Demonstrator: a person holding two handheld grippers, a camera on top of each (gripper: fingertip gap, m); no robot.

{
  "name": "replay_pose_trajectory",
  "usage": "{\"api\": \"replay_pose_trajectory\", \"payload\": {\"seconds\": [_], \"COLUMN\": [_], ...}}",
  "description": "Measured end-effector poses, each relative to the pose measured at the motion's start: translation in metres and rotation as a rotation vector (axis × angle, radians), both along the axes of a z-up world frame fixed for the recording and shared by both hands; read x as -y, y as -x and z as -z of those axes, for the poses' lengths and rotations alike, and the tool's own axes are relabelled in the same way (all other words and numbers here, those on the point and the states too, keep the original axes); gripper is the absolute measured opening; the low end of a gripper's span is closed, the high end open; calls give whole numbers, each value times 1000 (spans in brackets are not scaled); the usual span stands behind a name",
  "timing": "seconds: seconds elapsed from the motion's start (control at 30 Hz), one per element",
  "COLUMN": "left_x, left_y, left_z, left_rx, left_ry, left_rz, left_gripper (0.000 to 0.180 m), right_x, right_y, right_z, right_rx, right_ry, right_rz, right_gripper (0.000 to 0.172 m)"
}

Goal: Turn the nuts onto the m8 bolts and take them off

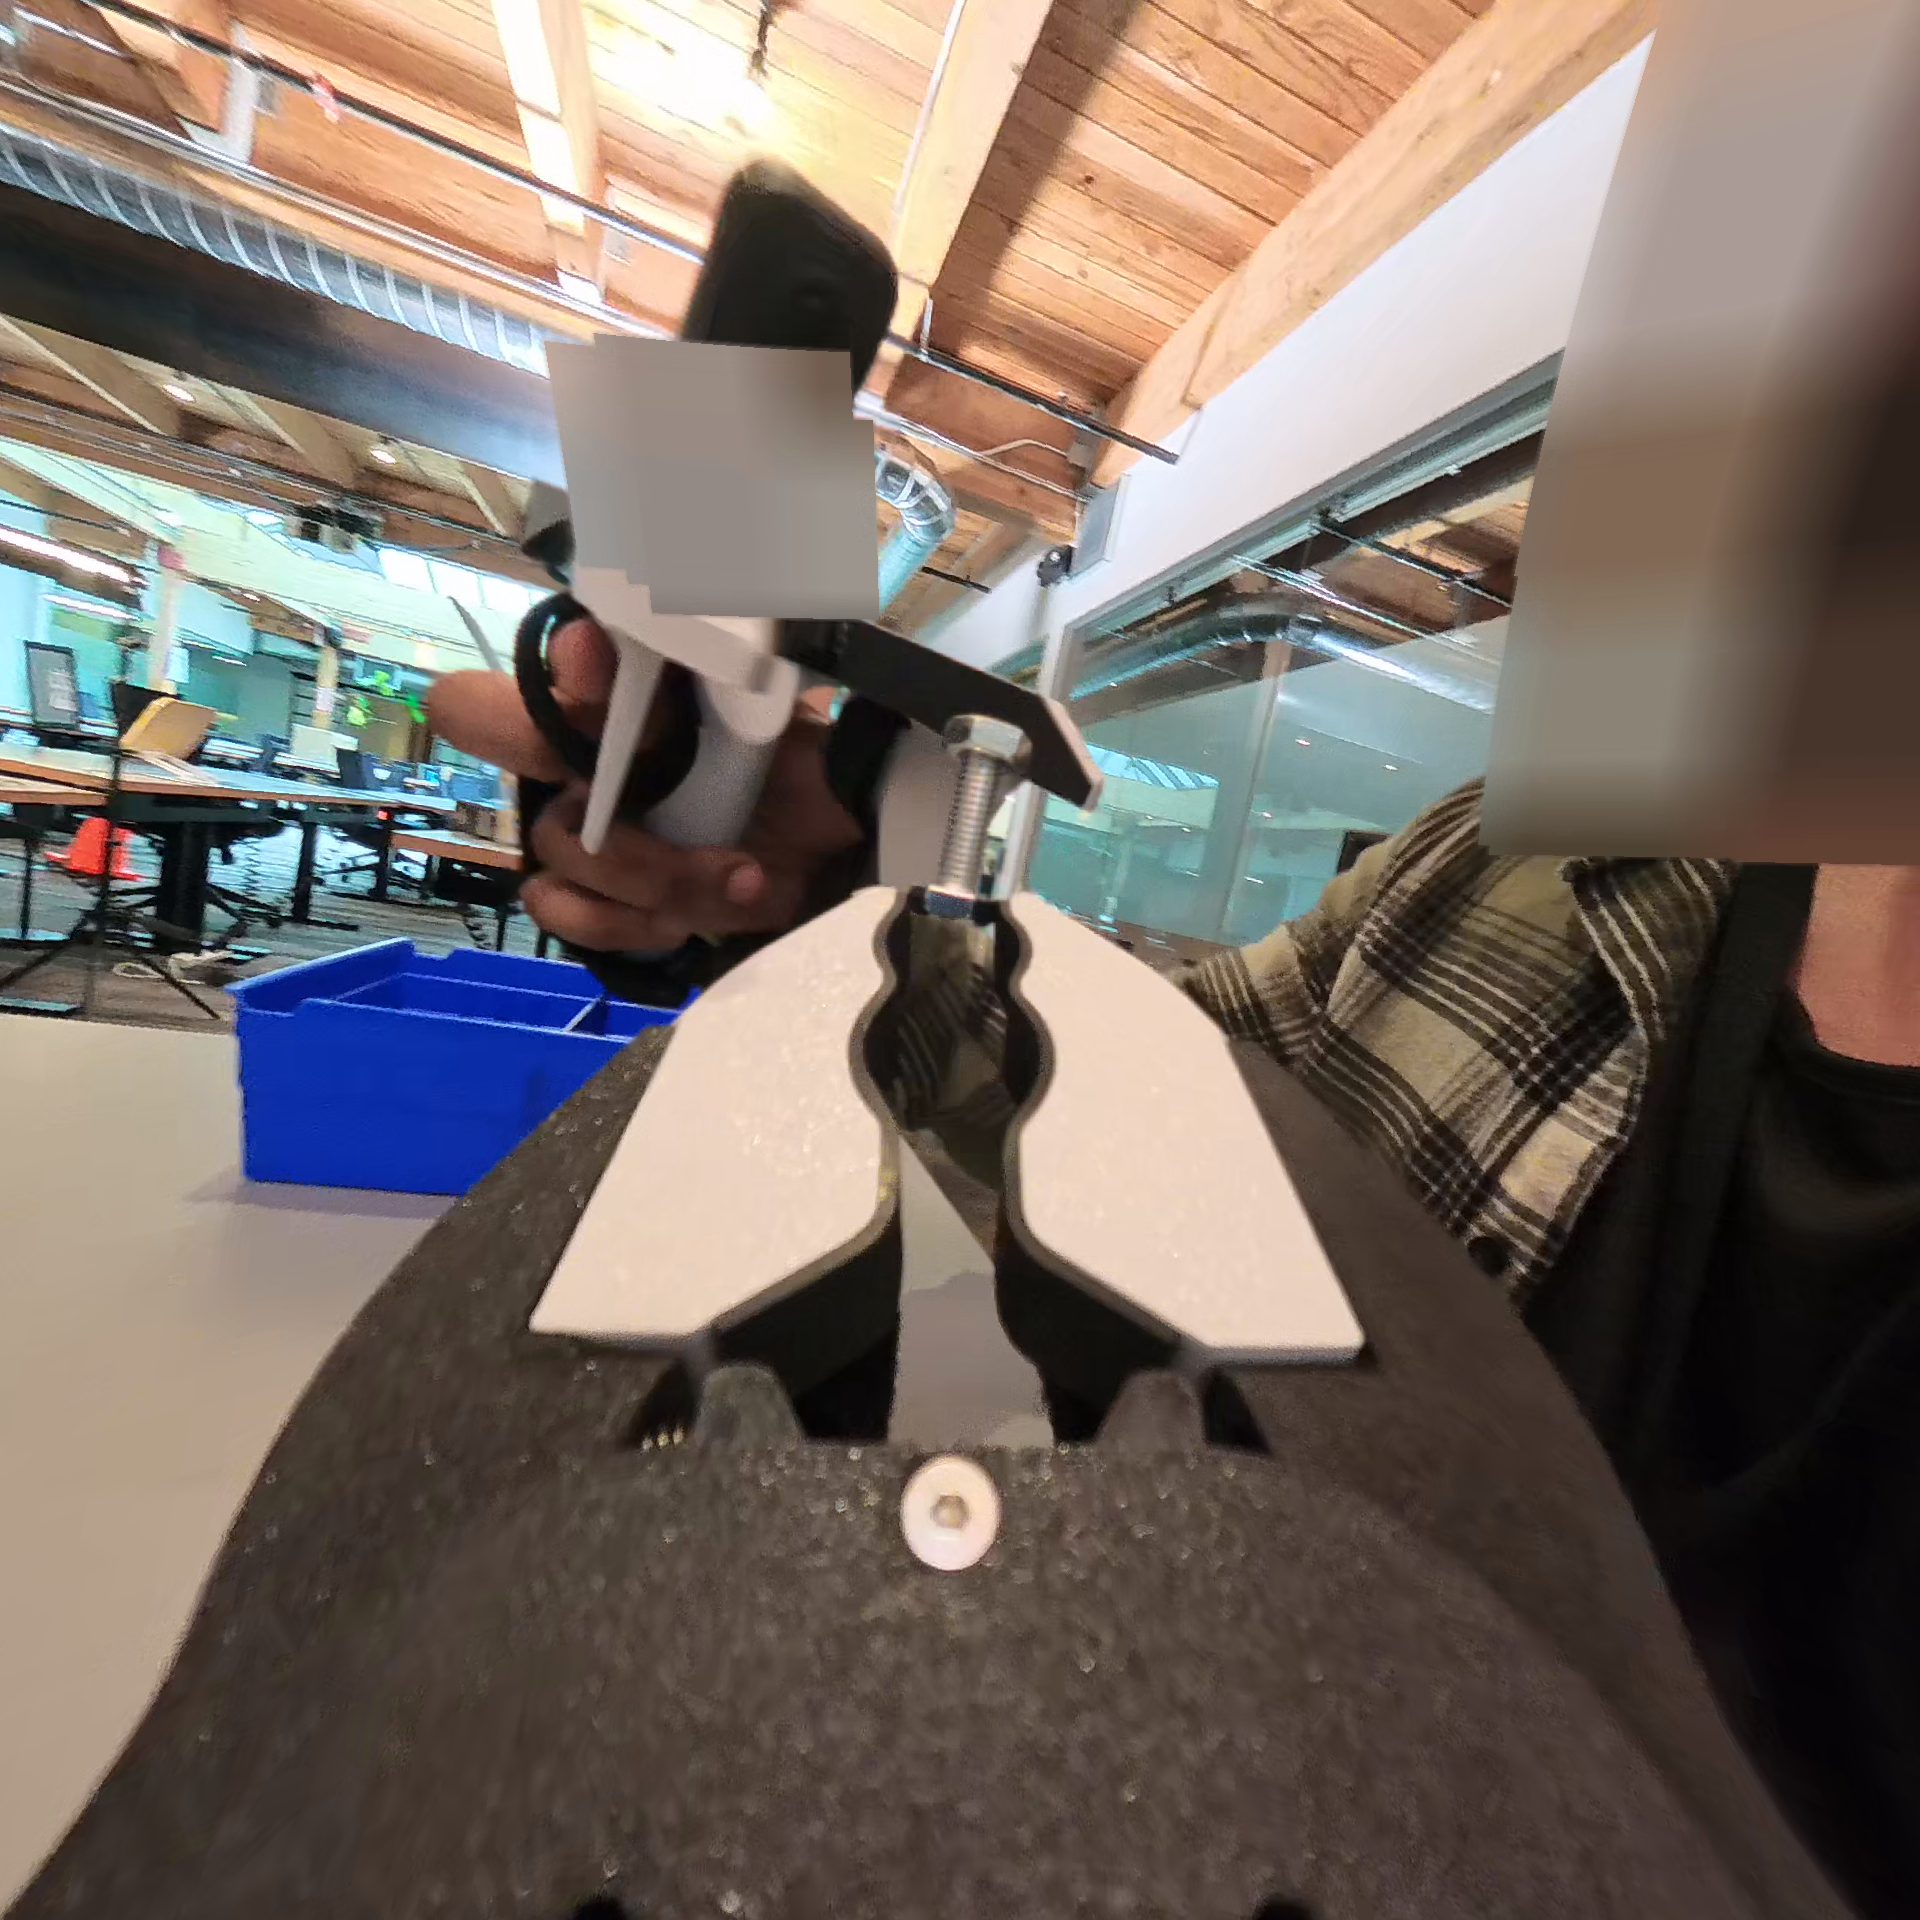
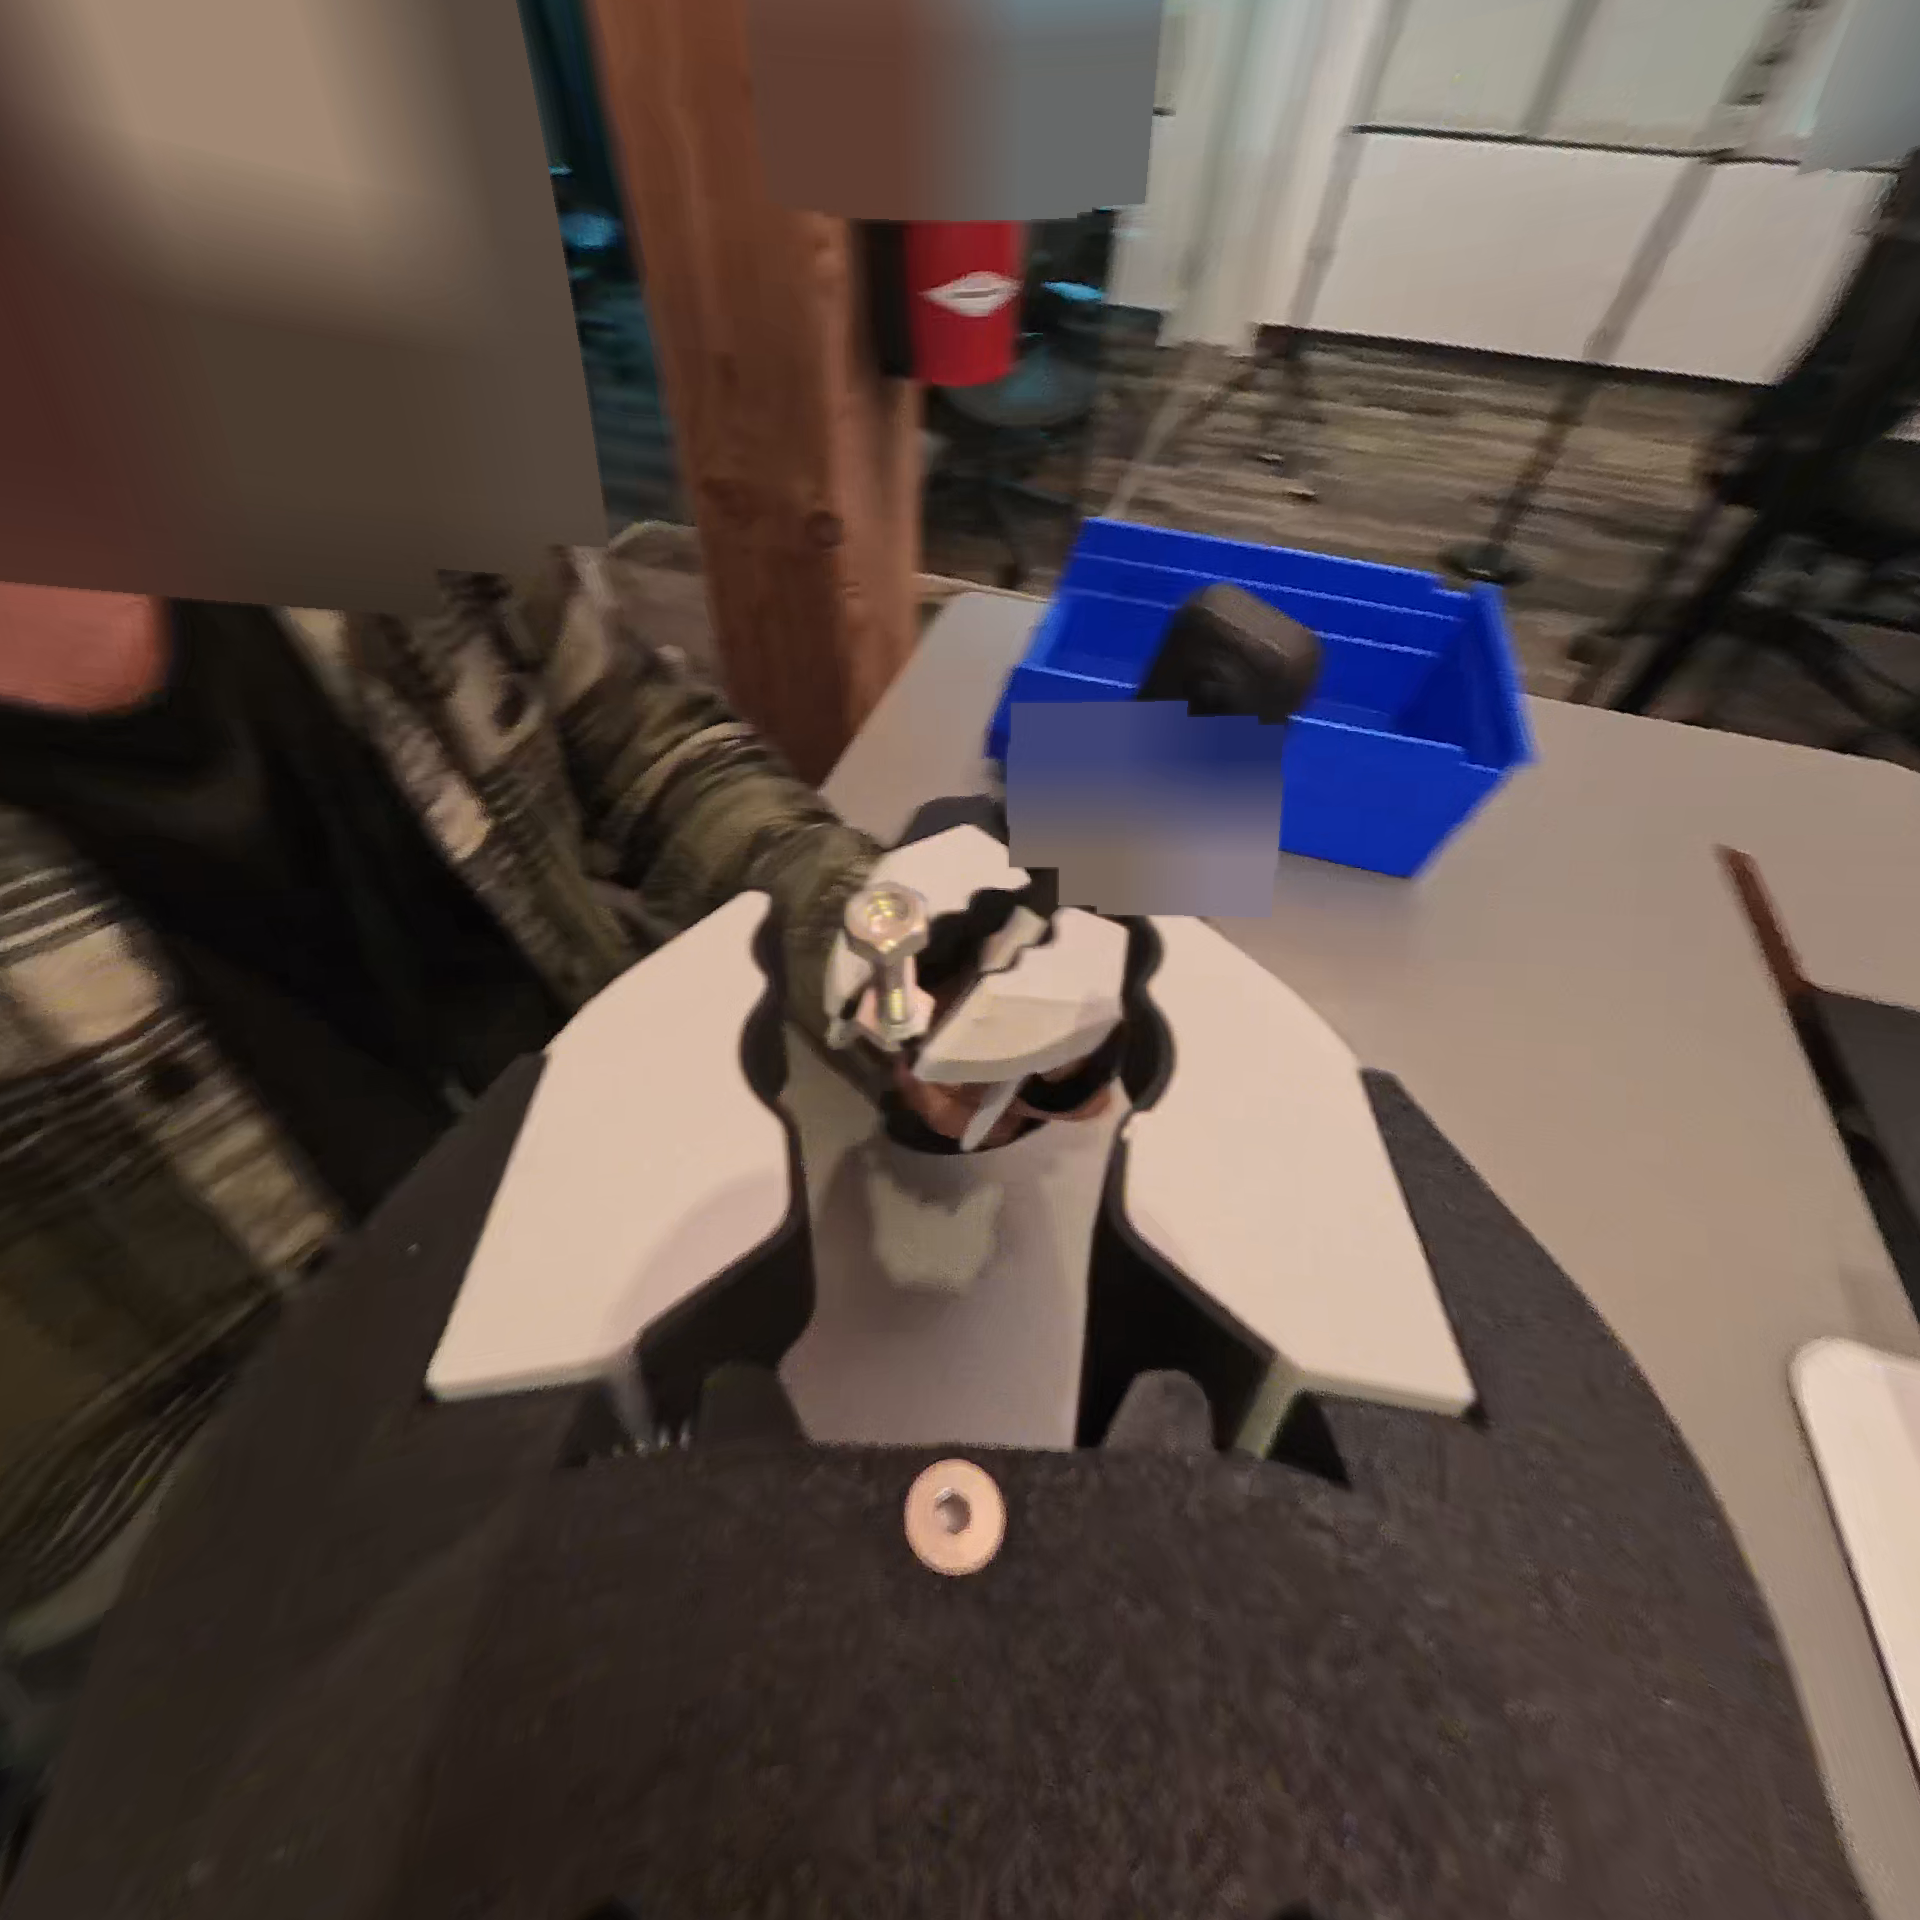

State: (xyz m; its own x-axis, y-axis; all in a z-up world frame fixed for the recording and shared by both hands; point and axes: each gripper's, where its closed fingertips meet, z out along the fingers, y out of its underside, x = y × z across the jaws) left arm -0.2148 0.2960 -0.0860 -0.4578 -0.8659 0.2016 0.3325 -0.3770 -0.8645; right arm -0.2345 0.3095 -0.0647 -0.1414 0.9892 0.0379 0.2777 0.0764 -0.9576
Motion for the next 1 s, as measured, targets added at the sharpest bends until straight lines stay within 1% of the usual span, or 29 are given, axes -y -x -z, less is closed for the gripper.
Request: {"api": "replay_pose_trajectory", "payload": {"seconds": [0.07, 0.1, 0.13, 0.2, 0.27, 0.37, 0.47, 0.63, 0.7, 0.77, 0.87, 0.93, 1.0], "left_x": [-7, -11, -13, -15, -15, -14, -13, -15, -17, -17, -16, -16, -17], "left_y": [2, 4, 5, 6, 6, 6, 5, 6, 6, 6, 5, 5, 5], "left_z": [-1, -2, -2, -3, -2, -2, -3, -3, -3, -2, -1, -2, -2], "left_rx": [12, 18, 23, 27, 23, 28, 28, 28, 28, 28, 20, 21, 20], "left_ry": [16, 23, 28, 31, 31, 32, 28, 33, 35, 37, 31, 30, 31], "left_rz": [-44, -63, -77, -84, -87, -78, -75, -88, -96, -96, -101, -99, -103], "left_gripper": [15, 15, 15, 15, 15, 15, 15, 15, 15, 15, 15, 15, 15], "right_x": [-16, -24, -30, -37, -44, -45, -52, -42, -37, -37, -46, -43, -41], "right_y": [0, 0, 0, -2, -7, -14, -22, -19, -14, -8, -13, -14, -14], "right_z": [1, 1, -1, -3, -3, -5, -6, -10, -13, -12, -8, -9, -9], "right_rx": [-16, -30, -61, -112, -115, -102, -79, -87, -106, -100, -59, -63, -54], "right_ry": [-12, -9, 2, 17, -4, 6, -3, -9, -7, -29, -67, -48, -55], "right_rz": [172, 265, 340, 445, 510, 491, 510, 484, 482, 499, 536, 512, 502], "right_gripper": [78, 82, 90, 88, 90, 87, 86, 86, 89, 88, 89, 85, 86]}}
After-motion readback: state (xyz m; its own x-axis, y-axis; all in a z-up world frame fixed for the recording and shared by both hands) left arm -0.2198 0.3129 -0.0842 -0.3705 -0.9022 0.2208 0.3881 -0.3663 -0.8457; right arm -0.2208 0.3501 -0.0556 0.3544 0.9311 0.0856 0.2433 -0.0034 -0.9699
